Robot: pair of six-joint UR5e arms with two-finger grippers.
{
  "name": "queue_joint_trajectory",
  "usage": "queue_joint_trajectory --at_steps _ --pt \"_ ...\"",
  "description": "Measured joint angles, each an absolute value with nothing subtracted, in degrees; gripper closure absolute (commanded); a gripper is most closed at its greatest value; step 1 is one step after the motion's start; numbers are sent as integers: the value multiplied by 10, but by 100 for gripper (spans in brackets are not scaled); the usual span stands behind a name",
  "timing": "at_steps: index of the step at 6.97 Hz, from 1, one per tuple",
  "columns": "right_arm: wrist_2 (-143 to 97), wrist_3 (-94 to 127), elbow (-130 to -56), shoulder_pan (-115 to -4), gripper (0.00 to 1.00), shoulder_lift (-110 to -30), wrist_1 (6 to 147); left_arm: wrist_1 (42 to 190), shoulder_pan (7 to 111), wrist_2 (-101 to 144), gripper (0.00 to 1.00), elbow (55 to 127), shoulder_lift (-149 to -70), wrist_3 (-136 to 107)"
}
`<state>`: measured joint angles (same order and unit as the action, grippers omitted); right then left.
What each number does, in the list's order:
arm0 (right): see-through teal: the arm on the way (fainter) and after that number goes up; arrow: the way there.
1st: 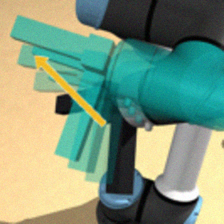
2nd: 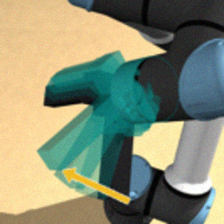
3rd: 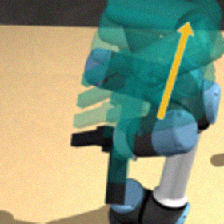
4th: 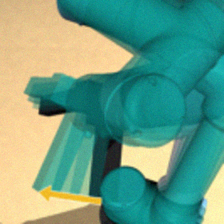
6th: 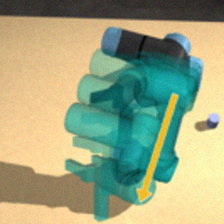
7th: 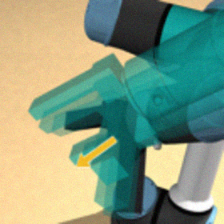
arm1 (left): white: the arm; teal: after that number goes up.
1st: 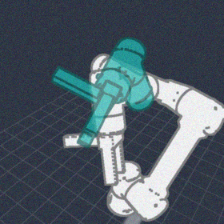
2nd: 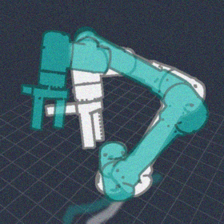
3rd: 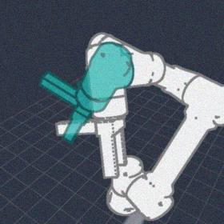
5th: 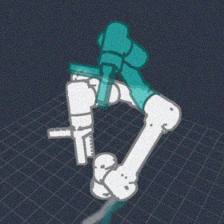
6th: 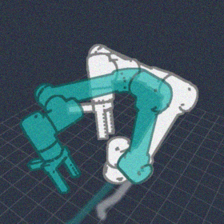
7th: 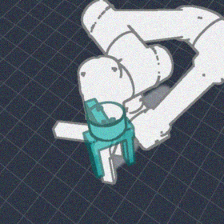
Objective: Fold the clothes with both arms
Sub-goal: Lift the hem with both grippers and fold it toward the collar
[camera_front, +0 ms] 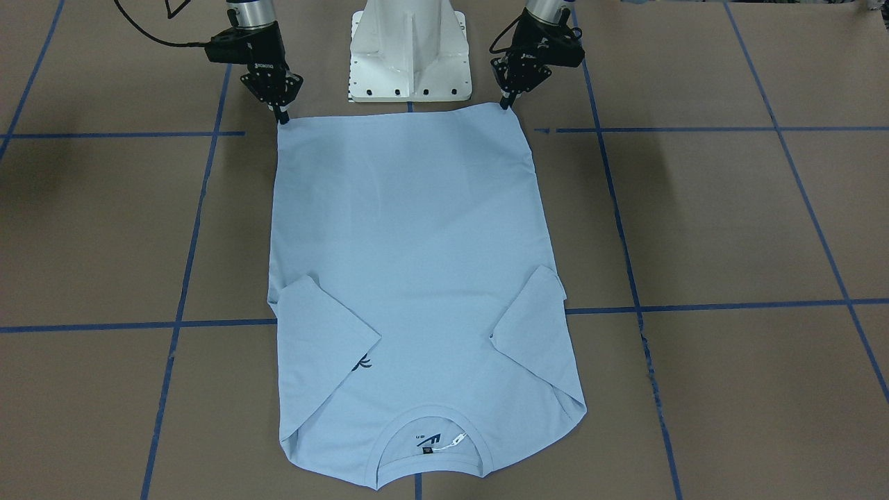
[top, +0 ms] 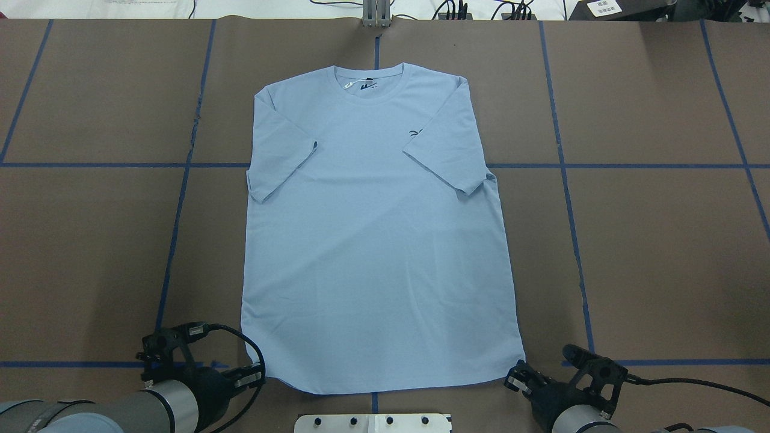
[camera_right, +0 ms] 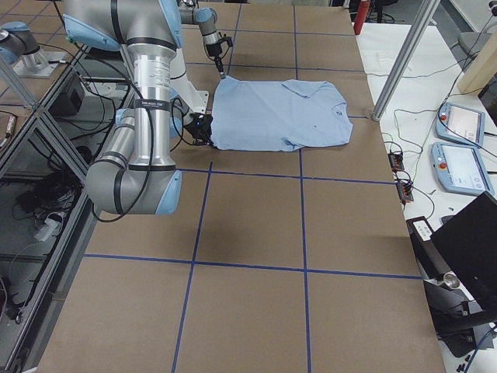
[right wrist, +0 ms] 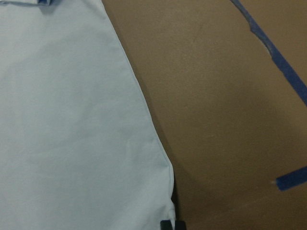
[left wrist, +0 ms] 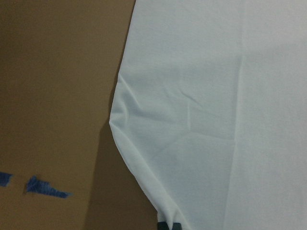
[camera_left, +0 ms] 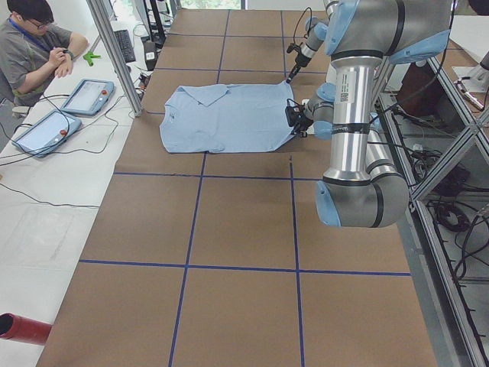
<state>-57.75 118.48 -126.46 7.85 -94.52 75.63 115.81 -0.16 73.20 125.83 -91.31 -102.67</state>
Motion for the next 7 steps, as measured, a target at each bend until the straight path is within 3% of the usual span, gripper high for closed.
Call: queue_joint_trajectory --at_steps 3,4,7 --pt "-636 1160 -1449 60 100 -918 946 1037 12 814 100 1417 -901 -998" --pt "-676 1119 -1472 21 100 -872 1000 989 42 854 100 1455 -921 -966" --pt "-816 958 -1422 -166 100 -682 1126 906 216 950 100 1440 -1013 -796"
